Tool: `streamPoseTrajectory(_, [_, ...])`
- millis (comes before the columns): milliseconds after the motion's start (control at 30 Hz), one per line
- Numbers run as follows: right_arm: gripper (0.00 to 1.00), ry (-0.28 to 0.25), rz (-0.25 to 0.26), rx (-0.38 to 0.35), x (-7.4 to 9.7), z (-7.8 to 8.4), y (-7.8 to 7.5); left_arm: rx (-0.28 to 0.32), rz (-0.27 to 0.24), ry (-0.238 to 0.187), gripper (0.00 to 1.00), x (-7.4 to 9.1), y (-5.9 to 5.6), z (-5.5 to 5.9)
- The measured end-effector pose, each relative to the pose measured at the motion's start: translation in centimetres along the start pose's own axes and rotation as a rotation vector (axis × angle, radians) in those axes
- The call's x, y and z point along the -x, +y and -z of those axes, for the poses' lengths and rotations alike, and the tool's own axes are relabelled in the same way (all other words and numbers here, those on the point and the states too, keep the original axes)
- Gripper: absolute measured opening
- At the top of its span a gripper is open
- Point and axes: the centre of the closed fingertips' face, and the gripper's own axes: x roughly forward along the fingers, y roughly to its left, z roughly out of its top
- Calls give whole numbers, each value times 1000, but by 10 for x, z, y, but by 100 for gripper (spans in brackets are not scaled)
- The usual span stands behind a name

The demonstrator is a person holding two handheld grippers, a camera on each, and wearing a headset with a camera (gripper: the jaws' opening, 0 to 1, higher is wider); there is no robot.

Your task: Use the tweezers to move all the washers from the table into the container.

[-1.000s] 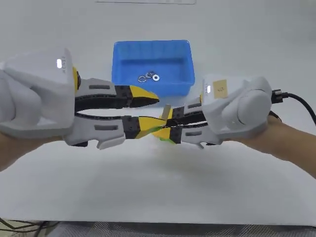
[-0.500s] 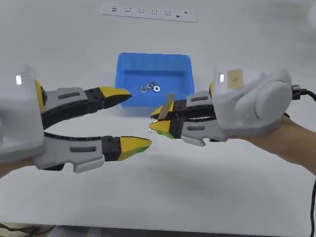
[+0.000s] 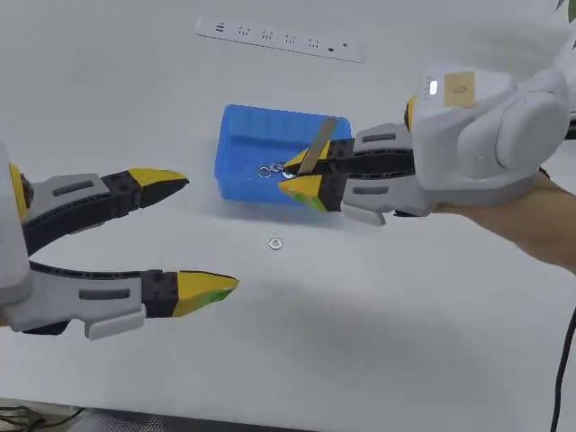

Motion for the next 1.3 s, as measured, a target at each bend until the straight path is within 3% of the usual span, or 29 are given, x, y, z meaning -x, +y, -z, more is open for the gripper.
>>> streamPoseTrajectory(267, [10, 2, 27, 30, 3, -13, -29, 23, -46, -9, 72, 10, 10, 4])
streamPoseTrajectory(467, [10, 1, 47, 23, 0, -12, -48, 42, -65, -5, 74, 14, 13, 8])
streamPoseTrajectory(667, [10, 37, 33, 19, -10, 6, -62, 68, -64, 14, 79, 11, 12, 15])
streamPoseTrajectory(933, [10, 93, 4, -1, -35, 42, -78, 99, -75, 65, 92, 11, 17, 30])
streamPoseTrajectory(1133, [10, 130, -16, -3, -49, 64, -81, 108, -107, 62, 99, 13, 27, 31])
streamPoseTrajectory(1300, [10, 133, -24, -15, -57, 75, -85, 83, -137, 77, 100, 15, 38, 30])
